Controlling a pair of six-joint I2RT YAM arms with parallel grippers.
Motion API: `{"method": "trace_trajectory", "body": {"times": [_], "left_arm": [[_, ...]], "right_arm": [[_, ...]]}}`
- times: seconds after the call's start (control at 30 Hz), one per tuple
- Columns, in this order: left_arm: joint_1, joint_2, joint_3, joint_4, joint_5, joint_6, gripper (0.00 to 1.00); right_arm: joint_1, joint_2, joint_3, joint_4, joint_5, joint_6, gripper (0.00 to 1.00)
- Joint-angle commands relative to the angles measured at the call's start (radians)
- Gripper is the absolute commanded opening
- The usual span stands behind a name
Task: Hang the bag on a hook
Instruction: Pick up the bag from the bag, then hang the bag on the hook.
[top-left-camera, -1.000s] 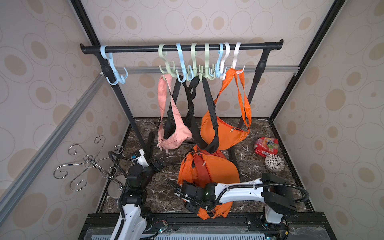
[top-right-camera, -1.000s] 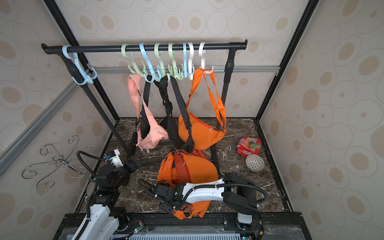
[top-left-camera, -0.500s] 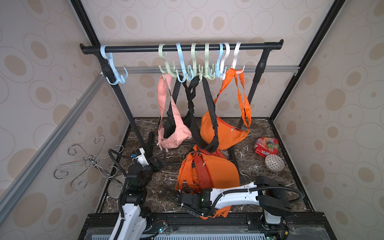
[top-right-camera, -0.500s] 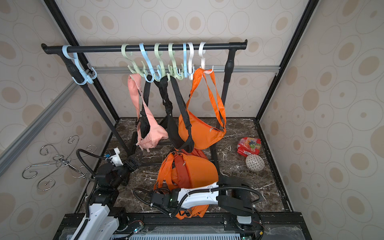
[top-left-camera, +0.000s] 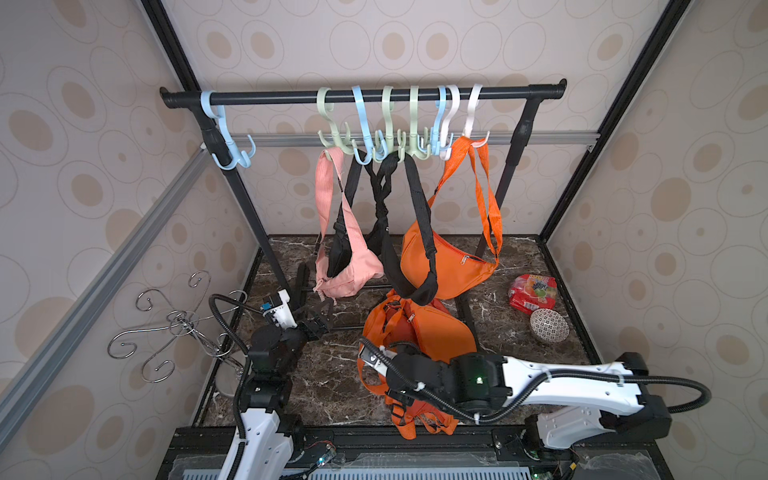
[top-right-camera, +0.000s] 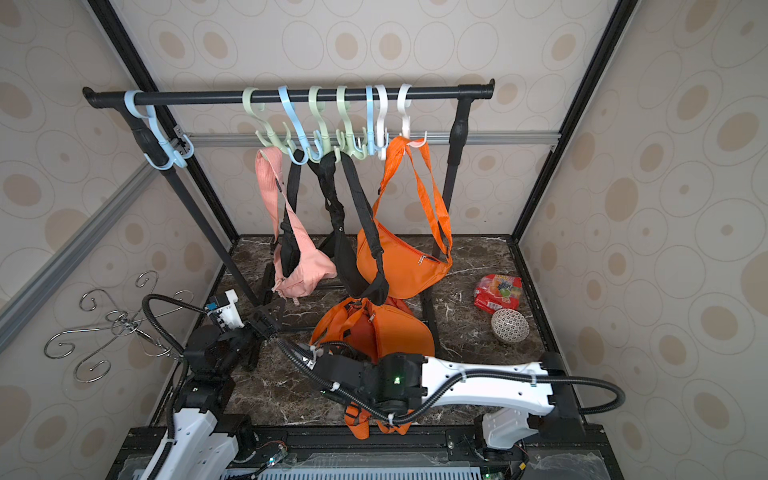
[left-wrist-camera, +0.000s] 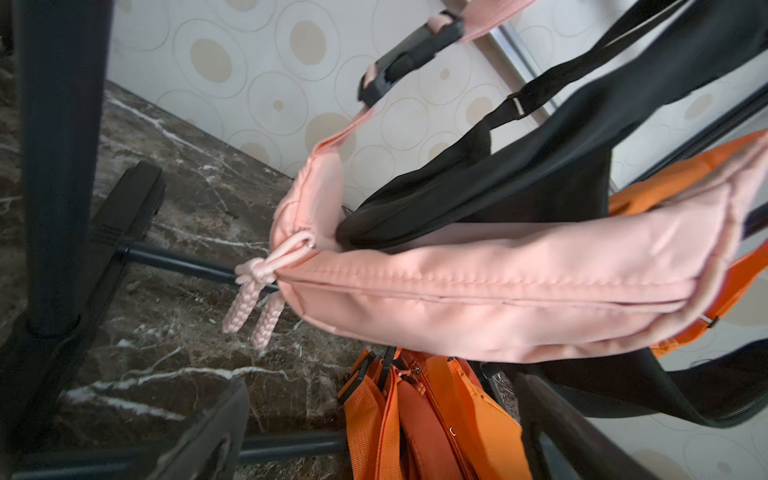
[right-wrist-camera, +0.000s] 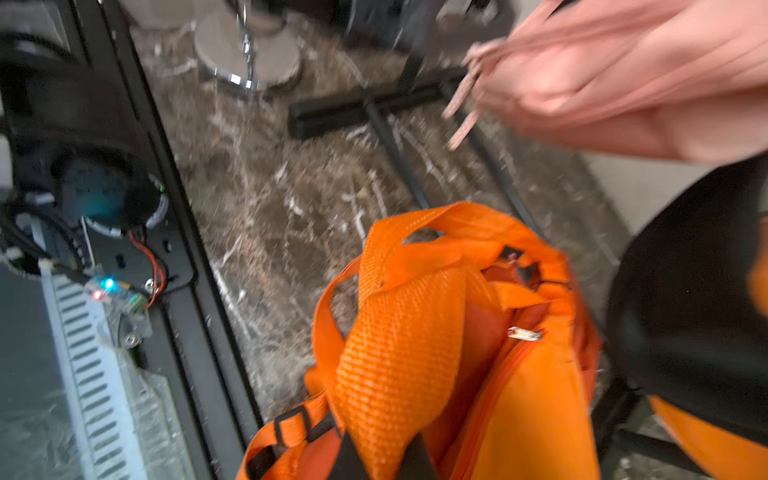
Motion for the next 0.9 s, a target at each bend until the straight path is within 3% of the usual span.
{"method": "trace_trajectory", "body": {"times": [0.0,0.2,0.4,0.57,0.7,0.8,0.87], "left_arm": [[0.003,0.025,0.108,0.028,0.055,0.097,1.0],[-0.047,0.08,0.254,-0.014,0.036,0.19,1.0],[-0.113,0.149,0.354,0.005,0.035,0.226,1.0],[-0.2,0.176,0.376,0.033,-0.006,0.256,1.0],[-0.286,0.199,0.404,0.003,-0.078,0.295,1.0],[-0.32,0.206,0.411,-0.007,-0.111,0.307,1.0],[-0.327,0.205,0.411,-0.012,-0.122,0.308,1.0]], "right_arm": [[-0.005,-0.019,0.082,-0.044,0.175,-0.227,0.0],[-0.016,-0.052,0.247,0.142,0.243,-0.597,0.0],[-0.089,-0.01,0.454,0.25,0.141,-0.864,0.0],[-0.308,0.097,0.715,0.208,-0.064,-0.865,0.0],[-0.478,0.278,1.07,0.141,-0.192,-0.828,0.0],[-0.556,0.424,1.301,0.129,-0.273,-0.803,0.0],[-0.575,0.482,1.368,0.172,-0.288,-0.818,0.0]]}}
